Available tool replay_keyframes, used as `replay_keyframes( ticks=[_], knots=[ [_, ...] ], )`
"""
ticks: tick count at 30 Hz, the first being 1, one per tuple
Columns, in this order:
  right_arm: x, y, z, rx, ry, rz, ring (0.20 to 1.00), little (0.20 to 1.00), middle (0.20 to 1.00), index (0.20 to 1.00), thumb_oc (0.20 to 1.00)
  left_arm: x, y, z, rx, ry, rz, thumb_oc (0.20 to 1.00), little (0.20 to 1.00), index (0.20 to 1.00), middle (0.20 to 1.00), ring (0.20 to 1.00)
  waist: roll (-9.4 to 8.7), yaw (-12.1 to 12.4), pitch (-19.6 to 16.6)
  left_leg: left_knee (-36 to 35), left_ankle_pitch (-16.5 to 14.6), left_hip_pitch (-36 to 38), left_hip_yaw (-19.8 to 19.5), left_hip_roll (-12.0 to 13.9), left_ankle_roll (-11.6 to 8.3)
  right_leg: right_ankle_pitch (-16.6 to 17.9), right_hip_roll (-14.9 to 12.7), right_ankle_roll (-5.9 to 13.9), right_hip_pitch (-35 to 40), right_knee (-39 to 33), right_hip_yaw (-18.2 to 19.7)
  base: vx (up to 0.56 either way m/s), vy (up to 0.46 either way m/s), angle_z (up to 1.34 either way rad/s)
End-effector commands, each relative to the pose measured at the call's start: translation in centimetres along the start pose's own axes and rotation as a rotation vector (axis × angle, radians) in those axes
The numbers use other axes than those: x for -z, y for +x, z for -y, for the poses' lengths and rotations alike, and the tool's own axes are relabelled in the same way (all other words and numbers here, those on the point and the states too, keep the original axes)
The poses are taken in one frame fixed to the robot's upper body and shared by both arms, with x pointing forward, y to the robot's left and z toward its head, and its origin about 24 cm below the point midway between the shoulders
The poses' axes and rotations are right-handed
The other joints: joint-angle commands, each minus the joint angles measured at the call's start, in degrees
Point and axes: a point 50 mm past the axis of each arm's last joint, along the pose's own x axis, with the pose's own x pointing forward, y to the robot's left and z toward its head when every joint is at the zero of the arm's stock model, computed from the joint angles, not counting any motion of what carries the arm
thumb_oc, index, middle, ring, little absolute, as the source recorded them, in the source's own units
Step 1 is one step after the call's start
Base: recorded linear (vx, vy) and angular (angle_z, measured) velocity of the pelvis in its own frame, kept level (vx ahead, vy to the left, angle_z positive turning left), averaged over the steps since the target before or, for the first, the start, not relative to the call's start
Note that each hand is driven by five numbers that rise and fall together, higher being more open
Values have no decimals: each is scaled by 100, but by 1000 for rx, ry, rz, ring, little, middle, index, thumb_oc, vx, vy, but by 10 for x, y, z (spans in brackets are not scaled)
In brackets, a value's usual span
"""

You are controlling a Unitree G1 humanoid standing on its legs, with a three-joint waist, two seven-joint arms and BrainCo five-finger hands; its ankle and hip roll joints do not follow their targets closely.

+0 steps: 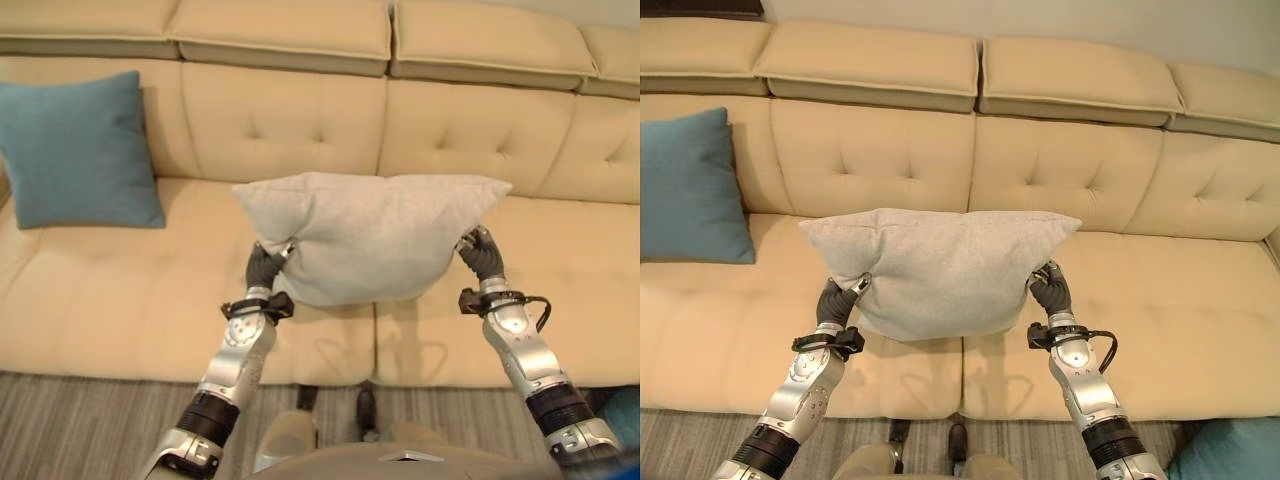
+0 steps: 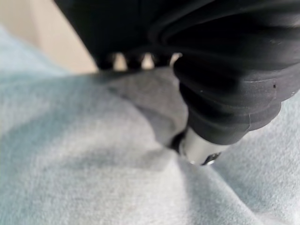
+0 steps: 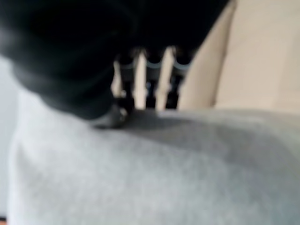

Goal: Pick up all the scattered cushions and arrange them neatly on the sofa.

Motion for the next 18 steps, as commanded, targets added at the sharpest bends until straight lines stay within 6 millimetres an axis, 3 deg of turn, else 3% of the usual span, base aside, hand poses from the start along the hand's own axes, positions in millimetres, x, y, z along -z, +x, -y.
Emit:
replay_keyframes(
  ticks=[1,4,6,7,9,11,12,13,16,18],
  knots=[
    [-58,25,-25,-64,14,270,200,200,200,200,200,-67,15,50,213,-33,327,200,200,200,200,200,-117,219,-519,386,-224,-204,128,-19,-149,83,-414,590,-153,479,-3,42,75,-27],
    [-67,32,-27,-61,8,296,200,200,200,200,200,-78,20,54,211,-19,367,200,200,200,200,200,-110,241,-547,295,-227,-170,185,-18,-152,119,-450,624,-166,403,22,39,71,-13],
    [-80,40,-31,-64,-1,335,200,200,200,200,200,-89,27,60,217,-12,402,200,200,200,200,200,-107,258,-543,228,-221,-158,223,-3,-157,156,-458,643,-183,317,31,9,39,4],
    [-96,49,-36,-73,-19,381,200,200,200,200,200,-100,35,67,217,-13,435,200,200,200,200,200,-106,259,-528,181,-210,-173,252,13,-170,193,-461,646,-223,244,25,0,0,0],
    [-104,53,-37,-72,-30,403,200,200,200,200,200,-104,38,72,220,-27,444,200,200,200,200,200,-103,253,-500,154,-201,-189,270,26,-182,202,-464,643,-241,209,21,-19,8,-6],
    [-132,67,-39,-58,-73,477,200,200,200,200,200,-122,51,87,223,-26,487,200,200,200,200,200,-90,219,-343,132,-140,-380,290,58,-225,258,-439,638,-478,180,3,-130,-18,4],
    [-133,68,-38,-58,-73,479,200,200,200,200,200,-122,51,88,223,-27,489,200,200,200,200,200,-87,218,-338,134,-139,-390,289,59,-226,258,-438,637,-489,184,2,-243,-36,6],
    [-157,78,-40,-42,-94,539,200,200,200,200,200,-142,61,97,224,0,545,200,200,200,200,200,-81,193,-177,136,-73,-609,292,91,-242,347,-405,645,-761,181,19,-197,-33,0],
    [-189,90,-40,-16,-107,605,200,200,200,200,200,-169,71,104,206,29,620,200,200,200,200,200,-87,194,-14,198,34,-1022,282,150,-256,492,-369,654,-1243,229,69,-164,-31,-5],
    [-199,94,-40,-8,-116,624,200,200,200,200,200,-177,74,107,201,26,638,200,200,200,200,200,-94,200,8,238,68,-1199,269,156,-255,547,-351,654,-1424,247,100,-87,-11,-16]
  ],
)
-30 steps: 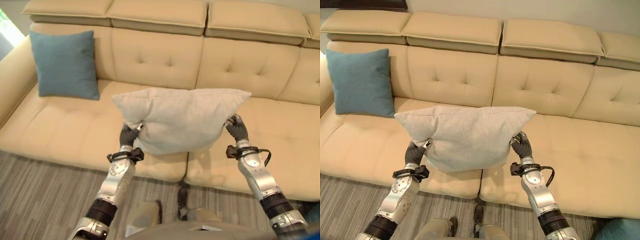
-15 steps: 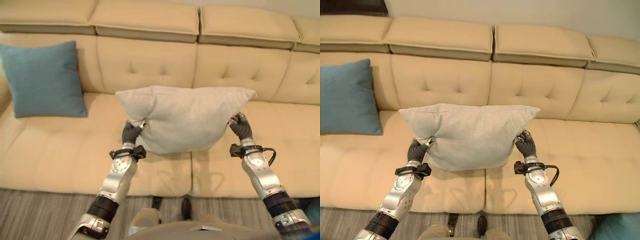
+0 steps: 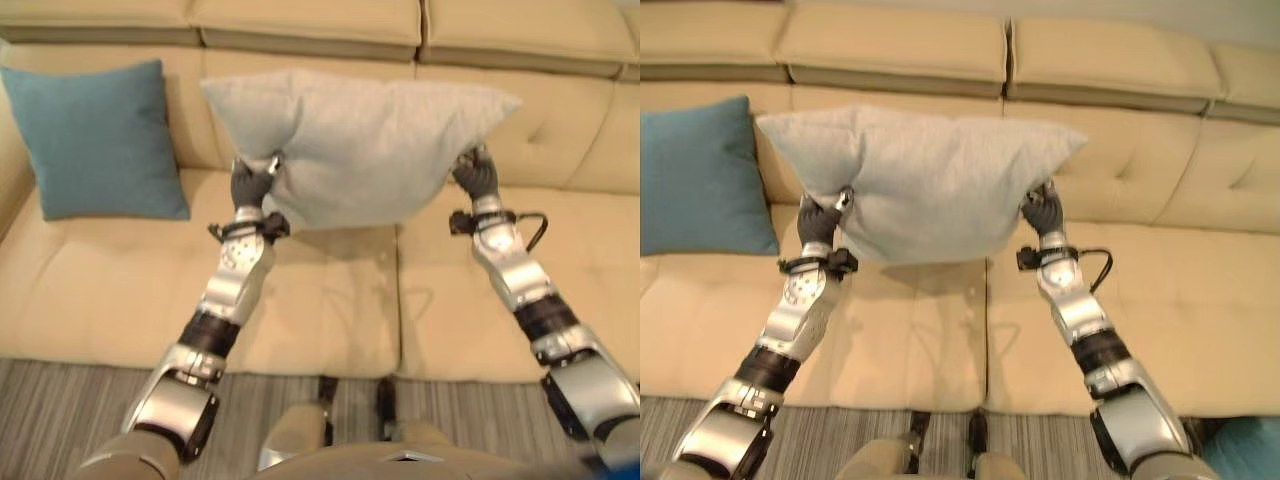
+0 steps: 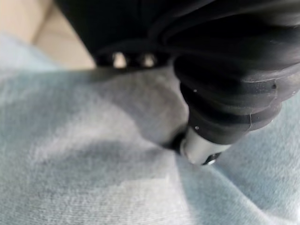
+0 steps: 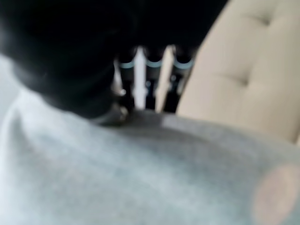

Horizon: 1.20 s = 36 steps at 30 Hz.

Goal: Pick up all the scattered cushions and arrange them neatly on the sofa.

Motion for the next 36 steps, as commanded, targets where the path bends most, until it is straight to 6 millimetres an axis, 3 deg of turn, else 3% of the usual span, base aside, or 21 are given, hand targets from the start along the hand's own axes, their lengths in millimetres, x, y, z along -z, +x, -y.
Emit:
replay_keyframes(
  ticks=[1,7,10,18,25,26,27,28,29,30,36],
  knots=[
    [-71,8,-25,-81,94,304,200,200,200,200,200,-58,5,56,197,-107,273,200,200,200,200,200,-145,57,-85,124,-215,36,27,284,-430,283,-195,304,-160,246,-18,-93,-6,-19],
    [-109,38,-20,-48,40,364,200,200,200,200,200,-92,37,56,137,-109,342,200,200,200,200,200,-144,41,-27,96,34,-698,-103,245,-465,548,-151,328,-950,259,39,-62,9,-14],
    [-119,45,-19,-38,17,379,200,200,200,200,200,-99,45,52,119,-103,348,200,200,200,200,200,-125,43,-27,4,132,-863,-115,237,-499,620,-143,337,-1133,208,35,-11,4,-1],
    [-132,56,-20,-25,-69,393,200,200,200,200,200,-107,59,54,109,-70,339,200,200,200,200,200,-134,13,-6,-105,255,-1352,-200,240,-608,791,-117,386,-1597,-22,40,0,0,0],
    [-129,67,-18,-11,-214,349,200,200,200,200,200,-115,72,52,94,-15,321,200,200,200,200,200,-189,20,79,-93,286,-1685,-311,211,-617,838,-73,428,-1966,-22,56,0,0,0],
    [-130,68,-18,-10,-214,351,200,200,200,200,200,-116,72,52,94,-16,323,235,235,235,235,235,-191,16,77,-99,315,-1705,-312,207,-617,857,-76,430,-1989,-22,56,29,-6,3],
    [-129,70,-15,-3,-264,342,451,451,451,451,451,-116,74,50,84,-11,313,655,655,655,655,655,-194,27,85,-89,294,-1704,-323,207,-618,840,-75,423,-1978,-22,52,16,-11,4],
    [-129,72,-11,17,-282,330,536,536,536,536,536,-118,77,49,73,-14,311,896,896,896,896,896,-187,38,107,-88,294,-1707,-343,201,-615,843,-75,422,-1981,-22,44,23,-11,5],
    [-130,75,-8,32,-306,324,849,849,849,849,849,-124,79,48,65,-16,322,1000,1000,1000,1000,1000,-180,44,125,-101,325,-1709,-349,200,-621,853,-81,427,-1998,-22,36,15,-8,5],
    [-131,77,-5,43,-333,316,1000,1000,1000,1000,1000,-127,80,47,59,-11,328,1000,1000,1000,1000,1000,-177,51,137,-104,327,-1696,-351,200,-625,848,-84,422,-1983,-22,21,17,-5,5],
    [-124,85,20,125,-393,226,1000,1000,1000,1000,1000,-142,92,24,-22,33,327,1000,1000,1000,1000,1000,-122,103,183,-105,297,-1562,-397,168,-622,806,-93,397,-1845,-22,-10,31,1,3]
  ],
)
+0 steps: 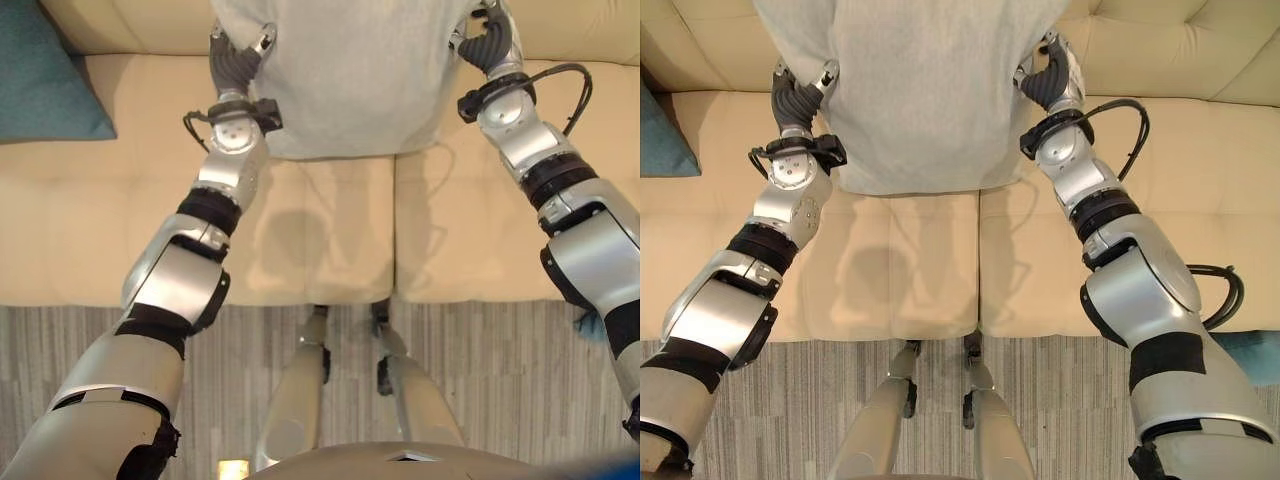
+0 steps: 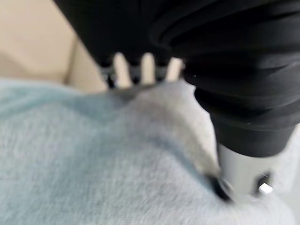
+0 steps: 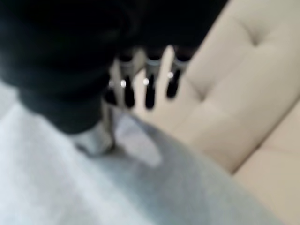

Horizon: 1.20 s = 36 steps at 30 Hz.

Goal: Pick up all the scattered cushions and arrange them neatly on the sofa.

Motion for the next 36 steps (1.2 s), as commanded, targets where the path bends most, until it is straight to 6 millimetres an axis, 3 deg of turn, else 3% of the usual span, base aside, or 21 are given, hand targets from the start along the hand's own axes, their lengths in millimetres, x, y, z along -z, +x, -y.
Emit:
replay_keyframes(
  ticks=[1,8,10,14,15,16,18,20,21,22,23,25,26,27,28,33,36],
  knots=[
    [-29,11,12,37,6,95,1000,1000,1000,1000,1000,-60,17,10,53,25,211,1000,1000,1000,1000,1000,-122,129,-161,-45,79,160,-256,-20,-505,545,-292,515,-72,11,12,32,10,4],
    [-6,9,47,97,26,77,1000,1000,1000,1000,1000,-72,20,-42,-29,92,280,1000,1000,1000,1000,1000,-98,131,-216,-45,-18,363,-237,-38,-487,520,-295,525,99,11,-15,25,9,2],
    [9,-2,60,116,52,114,1000,1000,1000,1000,1000,-74,6,-62,-10,70,351,1000,1000,1000,1000,1000,-76,109,-228,-45,-66,495,-202,-30,-482,481,-304,525,213,11,-23,45,28,-3],
    [39,-33,56,76,106,116,1000,1000,1000,1000,1000,-43,-26,-78,16,12,325,1000,1000,1000,1000,1000,-40,53,-272,-45,-157,729,-179,-19,-483,392,-319,515,394,11,-41,47,15,-3],
    [51,-46,52,66,123,100,1000,1000,1000,1000,1000,-29,-40,-83,15,-10,305,1000,1000,1000,1000,1000,-33,30,-286,-45,-191,806,-170,-14,-480,372,-324,516,457,11,-40,74,15,-5],
    [75,-69,45,38,142,50,1000,1000,1000,1000,1000,-3,-62,-90,18,-31,237,1000,1000,1000,1000,1000,-12,0,-299,-45,-240,941,-142,-2,-480,319,-329,512,575,11,-49,56,12,-8],
    [77,-71,44,35,141,45,1000,1000,1000,1000,1000,-1,-64,-90,19,-28,231,1000,1000,1000,1000,1000,-16,7,-317,-45,-247,961,-142,-2,-480,313,-328,511,594,11,-48,43,-1,-7],
    [135,-137,19,-48,199,-149,1000,1000,1000,1000,1000,65,-120,-109,-5,-25,-5,1000,1000,1000,1000,1000,5,-61,-364,-45,-320,1234,-109,1,-486,219,-344,513,869,11,-88,75,-20,-10],
    [136,-139,19,-51,199,-153,1000,1000,1000,1000,1000,66,-122,-109,-4,-23,-10,1000,1000,1000,1000,1000,4,-58,-379,-45,-324,1247,-112,1,-486,213,-345,513,884,11,-92,98,-32,-5],
    [178,-199,6,-106,199,-344,1000,1000,1000,1000,1000,118,-176,-125,-18,-7,-260,1000,1000,1000,1000,1000,37,-120,-440,-45,-377,1522,-88,-4,-488,134,-350,494,1161,11,-163,65,-21,0],
    [178,-199,6,-106,199,-345,1000,1000,1000,1000,1000,118,-176,-125,-18,-7,-260,1000,1000,1000,1000,1000,35,-120,-450,-45,-358,1504,-90,-7,-489,149,-353,494,1145,11,-164,78,-35,4],
    [204,-238,0,-151,170,-491,1000,1000,1000,1000,1000,148,-212,-146,-40,74,-430,1000,1000,1000,1000,1000,46,-140,-512,-45,-386,1686,-75,8,-487,111,-341,488,1328,11,-181,28,-25,-1],
    [220,-265,-5,-197,133,-590,1000,1000,1000,1000,1000,170,-244,-161,-66,118,-581,1000,1000,1000,1000,1000,67,-152,-582,-45,-394,1829,-80,13,-477,73,-336,474,1460,11,-180,61,-100,-6],
    [248,-330,-20,-346,57,-820,1000,1000,1000,1000,1000,205,-311,-185,-96,246,-886,1000,1000,1000,1000,1000,99,-165,-726,-45,-397,2127,-111,31,-469,3,-286,417,1742,11,-187,45,-87,-5],
    [248,-330,-20,-346,57,-819,1000,1000,1000,1000,1000,205,-311,-185,-96,246,-886,1000,1000,1000,1000,1000,101,-166,-718,-45,-400,2137,-111,31,-469,1,-285,417,1751,11,-187,12,-88,-1],
    [265,-395,-27,-448,20,-1059,1000,1000,1000,1000,1000,226,-385,-206,-172,349,-1219,1000,1000,1000,1000,1000,111,-186,-858,-45,-331,2423,-129,103,-504,-52,-212,325,2078,11,-175,-32,-68,1],
    [269,-424,-29,-485,9,-1176,1000,1000,1000,1000,1000,227,-411,-215,-188,408,-1345,1000,1000,1000,1000,1000,110,-191,-877,-44,-291,2575,-164,177,-519,-112,-151,257,2238,11,-176,-62,-86,9]
  ],
)
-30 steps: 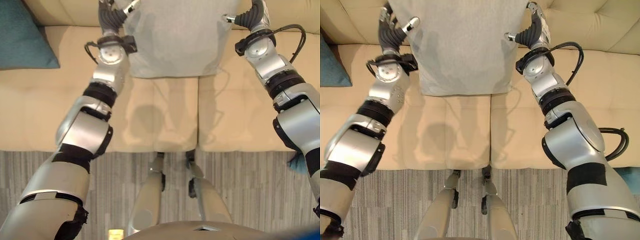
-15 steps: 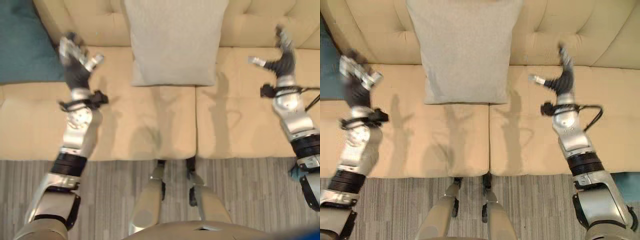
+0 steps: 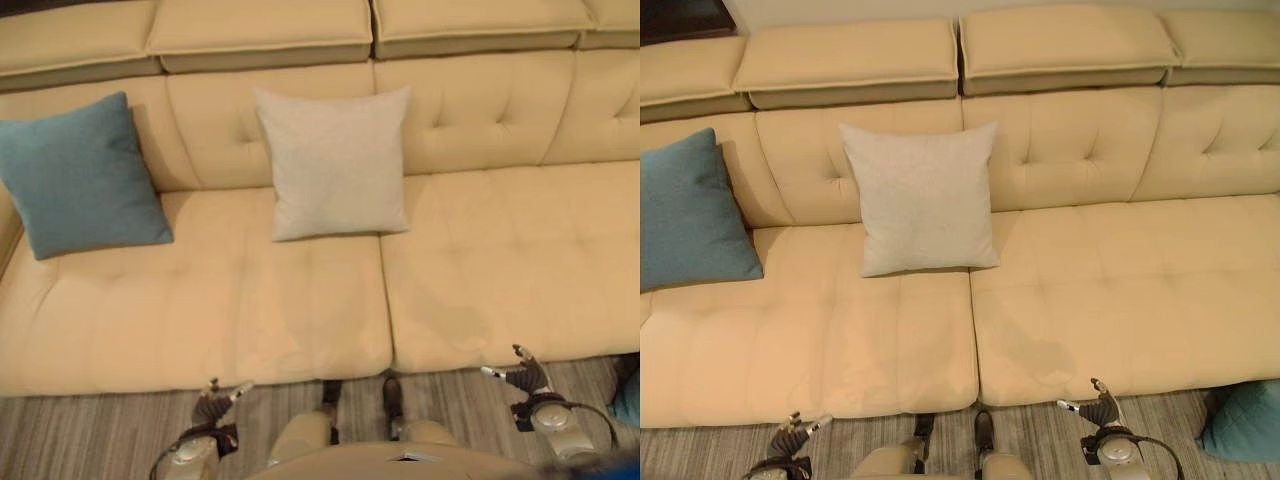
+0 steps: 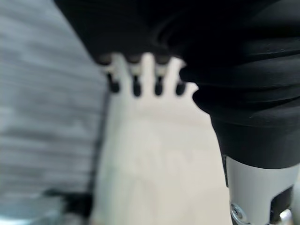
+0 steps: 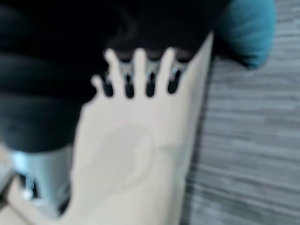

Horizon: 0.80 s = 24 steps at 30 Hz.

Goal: Pick up all the scattered cushions and arrange them neatly on the sofa.

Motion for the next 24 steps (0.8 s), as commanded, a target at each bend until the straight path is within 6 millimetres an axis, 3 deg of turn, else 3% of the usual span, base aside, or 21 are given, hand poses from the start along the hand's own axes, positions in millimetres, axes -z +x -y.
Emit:
replay_keyframes(
  ticks=[1,4,6,7,9,11,18,19,21,22,24],
  knots=[
    [-17,7,7,13,3,48,1000,1000,1000,1000,1000,-30,10,-4,-4,94,59,1000,1000,1000,1000,1000,-242,21,30,47,177,327,-97,85,-184,319,-222,393,71,47,-153,-48,-52,17],
    [-2,5,4,0,2,-25,1000,1000,1000,1000,1000,-22,9,0,11,139,26,1000,1000,1000,1000,1000,-287,27,22,245,92,428,-115,80,-146,339,-222,382,211,47,-140,-87,-27,5],
    [2,6,8,8,1,-65,1000,1000,1000,1000,1000,-22,9,8,34,133,14,1000,1000,1000,1000,1000,-391,3,39,1188,-367,525,-351,-163,-93,455,-374,418,180,182,-8,-247,76,-21],
    [4,6,8,5,-10,-77,1000,1000,1000,1000,1000,-22,10,9,36,120,13,1000,1000,1000,1000,1000,-380,18,23,1290,-388,601,-531,-198,-95,479,-386,450,138,262,50,-210,142,-39],
    [4,7,5,-17,-37,-93,1000,1000,1000,1000,1000,-22,9,13,45,86,17,1000,1000,1000,1000,1000,-305,86,-8,1214,-491,818,-1150,-307,-64,494,-332,542,-91,536,290,-130,114,-49],
    [0,8,6,-14,-42,-87,1000,1000,1000,1000,1000,-24,9,17,63,100,24,1000,1000,1000,1000,1000,-266,55,72,1033,-540,874,-1293,-419,-15,620,-327,635,-371,734,481,-247,165,-77],
    [-2,9,0,-16,6,-108,1000,1000,1000,1000,1000,-29,10,22,91,162,31,1000,1000,1000,1000,1000,-399,-66,177,707,-858,944,-924,-709,274,1209,-502,955,-832,419,685,-222,142,-70],
    [-5,10,-4,-24,17,-102,1000,1000,1000,1000,1000,-31,11,21,86,158,37,1000,1000,1000,1000,1000,-416,-56,207,719,-863,889,-842,-739,307,1260,-525,995,-924,377,607,-323,98,-114],
    [-9,10,-13,-49,16,-97,1000,1000,1000,1000,1000,-34,12,16,71,179,36,1000,1000,1000,1000,1000,-312,184,360,788,-766,676,-376,-608,365,741,-693,785,-1054,1027,-637,-451,144,-78],
    [-8,10,-14,-51,7,-99,1000,1000,1000,1000,1000,-31,12,13,67,184,21,1000,1000,1000,1000,1000,-256,227,343,737,-693,644,-278,-547,385,545,-751,679,-995,1353,-878,-263,100,-131],
    [-6,9,-15,-56,6,-104,1000,1000,1000,1000,1000,-28,12,11,67,191,11,1000,1000,1000,1000,1000,-243,232,323,664,-645,686,-231,-524,400,388,-681,603,-834,1410,-887,-153,23,-167]
  ],
)
